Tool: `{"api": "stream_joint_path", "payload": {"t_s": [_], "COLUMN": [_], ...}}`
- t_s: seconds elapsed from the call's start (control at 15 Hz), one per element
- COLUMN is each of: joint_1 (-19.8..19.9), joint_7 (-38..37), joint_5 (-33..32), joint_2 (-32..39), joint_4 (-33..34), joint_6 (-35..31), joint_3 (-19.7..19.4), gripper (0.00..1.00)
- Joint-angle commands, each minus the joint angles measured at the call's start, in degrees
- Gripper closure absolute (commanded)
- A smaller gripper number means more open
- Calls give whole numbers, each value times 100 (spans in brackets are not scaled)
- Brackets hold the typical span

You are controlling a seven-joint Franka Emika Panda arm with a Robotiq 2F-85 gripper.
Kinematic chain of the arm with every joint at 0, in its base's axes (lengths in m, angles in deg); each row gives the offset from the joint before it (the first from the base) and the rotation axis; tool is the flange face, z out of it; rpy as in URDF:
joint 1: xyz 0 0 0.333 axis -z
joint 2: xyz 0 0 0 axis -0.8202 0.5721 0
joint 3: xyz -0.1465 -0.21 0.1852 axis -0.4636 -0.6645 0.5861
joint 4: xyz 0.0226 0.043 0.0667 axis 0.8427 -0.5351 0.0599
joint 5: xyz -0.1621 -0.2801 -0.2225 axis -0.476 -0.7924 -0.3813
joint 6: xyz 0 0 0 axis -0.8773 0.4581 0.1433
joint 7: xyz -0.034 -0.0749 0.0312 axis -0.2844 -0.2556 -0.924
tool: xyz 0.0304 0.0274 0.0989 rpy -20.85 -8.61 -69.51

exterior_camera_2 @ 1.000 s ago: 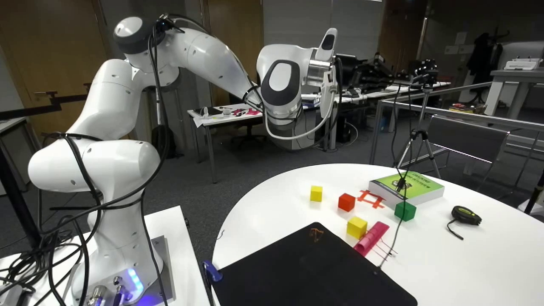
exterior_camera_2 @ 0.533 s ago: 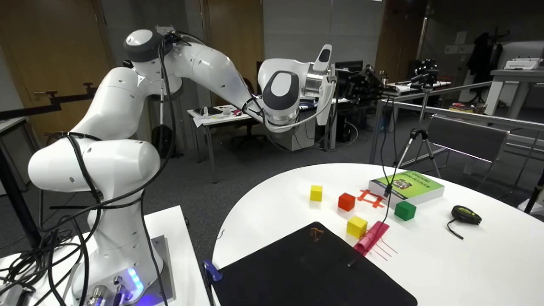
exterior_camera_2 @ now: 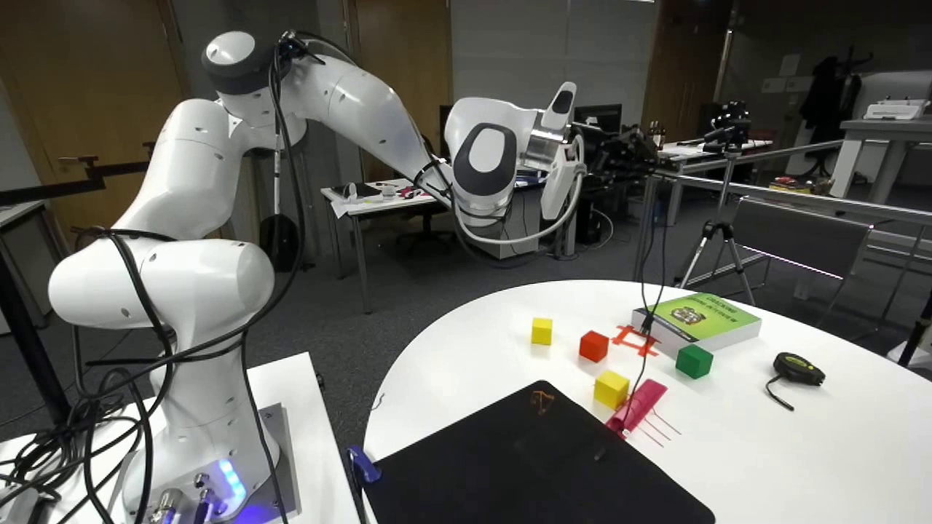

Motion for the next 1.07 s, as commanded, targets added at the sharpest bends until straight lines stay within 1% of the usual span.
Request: {"api": "stream_joint_path", "payload": {"t_s": [0.0,0.07,0.2,0.4,0.47,0.53,0.6,0.73,1.0], "joint_1": [261,346,645,1375,1735,2027,2294,2678,3257], "joint_7": [528,409,503,695,1022,1084,994,1016,852], "joint_5": [-701,-1078,-1560,-2319,-2315,-2372,-2535,-2396,-2195], "joint_2": [-1361,-1610,-2140,-2954,-3148,-3204,-3163,-3060,-3011], "joint_4": [166,154,157,227,250,254,313,437,673], "joint_6": [0,0,0,-1,-1,-1,-1,-1,-1], "joint_3": [162,171,247,579,850,1005,1146,1369,1843], "gripper": [99,99,99,99,99,99,99,99,99]}}
